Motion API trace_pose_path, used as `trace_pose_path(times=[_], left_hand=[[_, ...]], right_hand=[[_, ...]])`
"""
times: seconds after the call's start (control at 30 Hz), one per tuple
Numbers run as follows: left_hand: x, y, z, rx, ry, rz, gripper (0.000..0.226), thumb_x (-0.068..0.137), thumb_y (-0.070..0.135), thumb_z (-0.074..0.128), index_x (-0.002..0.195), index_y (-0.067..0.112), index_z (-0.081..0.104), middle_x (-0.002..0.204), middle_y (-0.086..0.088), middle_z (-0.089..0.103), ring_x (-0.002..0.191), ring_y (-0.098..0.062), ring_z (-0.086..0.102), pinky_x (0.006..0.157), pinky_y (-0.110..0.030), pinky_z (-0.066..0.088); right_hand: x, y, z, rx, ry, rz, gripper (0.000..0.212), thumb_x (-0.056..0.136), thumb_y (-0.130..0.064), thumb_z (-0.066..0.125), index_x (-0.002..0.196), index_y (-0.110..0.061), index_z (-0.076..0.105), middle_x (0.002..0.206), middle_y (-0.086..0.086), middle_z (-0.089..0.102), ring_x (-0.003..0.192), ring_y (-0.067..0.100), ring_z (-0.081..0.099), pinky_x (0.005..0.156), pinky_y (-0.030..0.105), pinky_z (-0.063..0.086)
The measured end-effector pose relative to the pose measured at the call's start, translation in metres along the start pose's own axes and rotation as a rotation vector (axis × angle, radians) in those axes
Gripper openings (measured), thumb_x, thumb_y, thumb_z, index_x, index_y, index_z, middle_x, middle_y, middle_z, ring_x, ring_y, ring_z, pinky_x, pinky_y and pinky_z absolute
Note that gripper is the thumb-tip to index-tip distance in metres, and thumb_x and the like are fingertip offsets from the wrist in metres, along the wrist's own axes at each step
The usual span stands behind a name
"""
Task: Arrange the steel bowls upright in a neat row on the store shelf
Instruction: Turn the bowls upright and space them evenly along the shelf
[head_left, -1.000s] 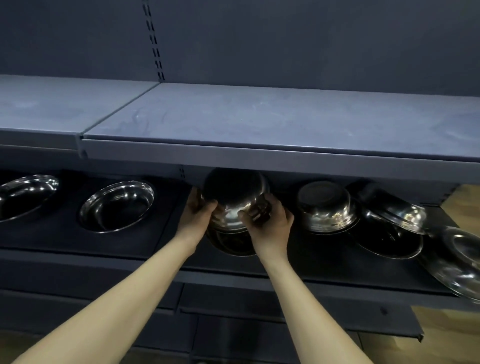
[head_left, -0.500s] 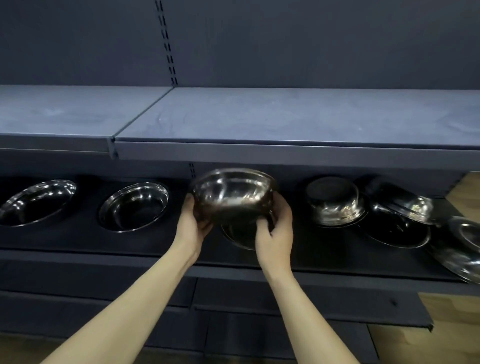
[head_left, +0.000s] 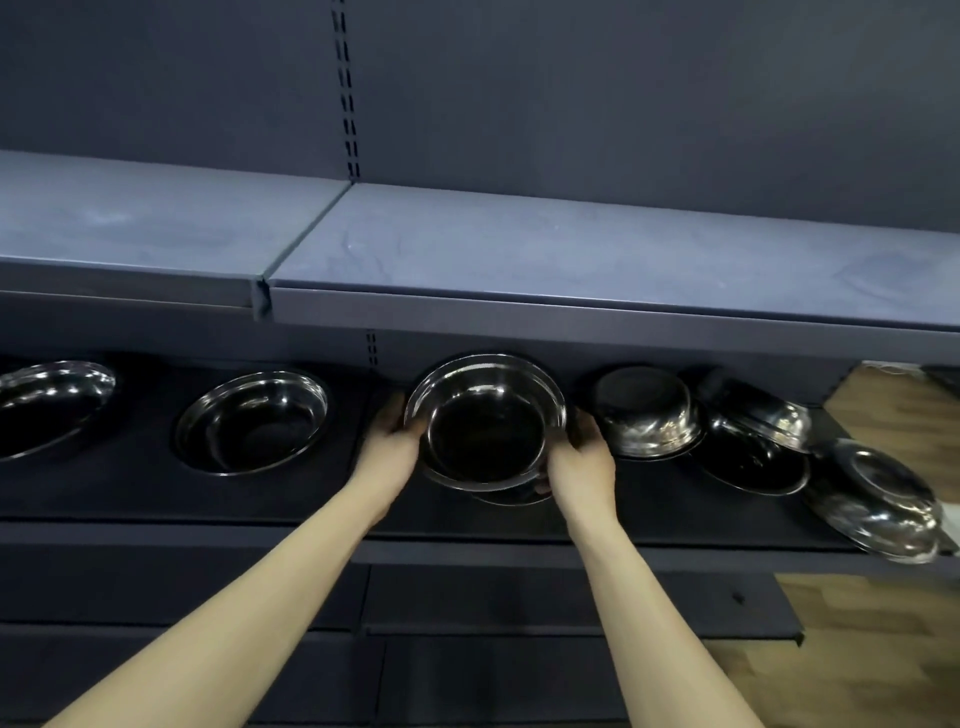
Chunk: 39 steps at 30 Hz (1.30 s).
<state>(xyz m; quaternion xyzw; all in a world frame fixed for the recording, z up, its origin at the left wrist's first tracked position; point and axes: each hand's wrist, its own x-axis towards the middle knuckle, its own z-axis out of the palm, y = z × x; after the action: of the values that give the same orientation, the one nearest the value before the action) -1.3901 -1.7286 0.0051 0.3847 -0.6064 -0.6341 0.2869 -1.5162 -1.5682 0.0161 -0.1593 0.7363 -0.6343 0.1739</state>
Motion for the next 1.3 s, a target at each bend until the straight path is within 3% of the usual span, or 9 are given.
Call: trace_pose_path(times=[0.13,0.23,0.43,0.57,0.67,0.8,1.03,1.13,1.3], left_hand=[[0.014,0.009,-0.003,0.116,-0.065,0.080,0.052,0.097,0.032,0.057,0.147,0.030,0.042,0.147,0.006,0.048,0.134,-0.012,0.045,0.113,-0.029,0.031],[0.019,0.010,-0.007,0.344,-0.153,0.148,0.058,0.095,0.047,0.054,0.148,0.029,0.039,0.148,0.004,0.047,0.136,-0.015,0.045,0.116,-0.034,0.031],[0.014,0.000,-0.009,1.213,-0.226,0.237,0.064,0.100,0.055,0.031,0.155,0.026,0.020,0.162,-0.008,0.017,0.149,-0.029,0.015,0.121,-0.044,0.014],[0.014,-0.011,-0.018,1.473,-0.284,0.268,0.065,0.100,0.053,0.028,0.156,0.025,0.012,0.164,-0.010,0.004,0.151,-0.033,-0.003,0.120,-0.054,0.002],[0.012,-0.014,-0.025,1.519,-0.297,0.322,0.068,0.100,0.054,0.028,0.157,0.023,0.007,0.165,-0.011,-0.004,0.151,-0.032,-0.010,0.120,-0.054,-0.002],[0.010,-0.016,-0.034,1.517,-0.312,0.332,0.070,0.100,0.056,0.026,0.157,0.024,0.002,0.164,-0.011,-0.008,0.150,-0.031,-0.013,0.120,-0.054,-0.002],[0.006,-0.020,-0.045,1.468,-0.353,0.344,0.071,0.101,0.053,0.030,0.158,0.022,0.002,0.164,-0.011,-0.007,0.151,-0.031,-0.011,0.121,-0.053,0.001],[0.005,-0.023,-0.048,1.446,-0.369,0.369,0.071,0.101,0.052,0.032,0.158,0.022,0.004,0.164,-0.011,-0.007,0.151,-0.031,-0.010,0.121,-0.052,0.001],[0.008,-0.028,-0.041,1.411,-0.380,0.376,0.070,0.100,0.053,0.032,0.157,0.023,0.004,0.164,-0.011,-0.006,0.151,-0.031,-0.009,0.121,-0.052,0.002]], right_hand=[[0.010,-0.002,-0.009,0.111,0.073,0.115,0.026,0.103,-0.019,0.052,0.124,-0.011,0.066,0.101,0.011,0.076,0.060,0.017,0.070,0.049,0.024,0.055],[0.017,-0.001,-0.018,0.268,0.179,0.184,0.026,0.104,-0.012,0.052,0.126,-0.009,0.064,0.113,0.012,0.073,0.069,0.019,0.073,0.053,0.026,0.059],[0.017,0.013,-0.018,0.326,0.284,0.181,0.031,0.107,-0.015,0.046,0.137,-0.011,0.056,0.124,0.012,0.069,0.078,0.023,0.075,0.053,0.026,0.061],[0.008,0.023,-0.003,0.290,0.260,0.226,0.039,0.106,-0.017,0.047,0.145,-0.014,0.049,0.118,0.007,0.069,0.085,0.026,0.076,0.056,0.029,0.061],[0.004,0.032,0.009,0.264,0.236,0.274,0.038,0.106,-0.017,0.048,0.143,-0.015,0.048,0.110,0.004,0.068,0.088,0.028,0.075,0.069,0.038,0.063],[0.003,0.041,0.025,0.206,0.211,0.290,0.037,0.104,-0.024,0.053,0.140,-0.015,0.050,0.119,0.011,0.070,0.084,0.027,0.076,0.059,0.033,0.062],[0.000,0.047,0.039,0.087,0.271,0.290,0.027,0.098,-0.024,0.063,0.123,-0.020,0.055,0.110,0.006,0.069,0.080,0.024,0.076,0.060,0.032,0.063],[0.010,0.070,0.043,-0.138,0.343,0.249,0.041,0.083,-0.045,0.062,0.115,-0.019,0.065,0.120,0.006,0.063,0.088,0.028,0.074,0.074,0.043,0.065],[0.009,0.091,0.045,-0.206,0.300,0.234,0.043,0.082,-0.052,0.063,0.113,-0.022,0.067,0.104,0.003,0.075,0.102,0.029,0.070,0.091,0.052,0.059]])
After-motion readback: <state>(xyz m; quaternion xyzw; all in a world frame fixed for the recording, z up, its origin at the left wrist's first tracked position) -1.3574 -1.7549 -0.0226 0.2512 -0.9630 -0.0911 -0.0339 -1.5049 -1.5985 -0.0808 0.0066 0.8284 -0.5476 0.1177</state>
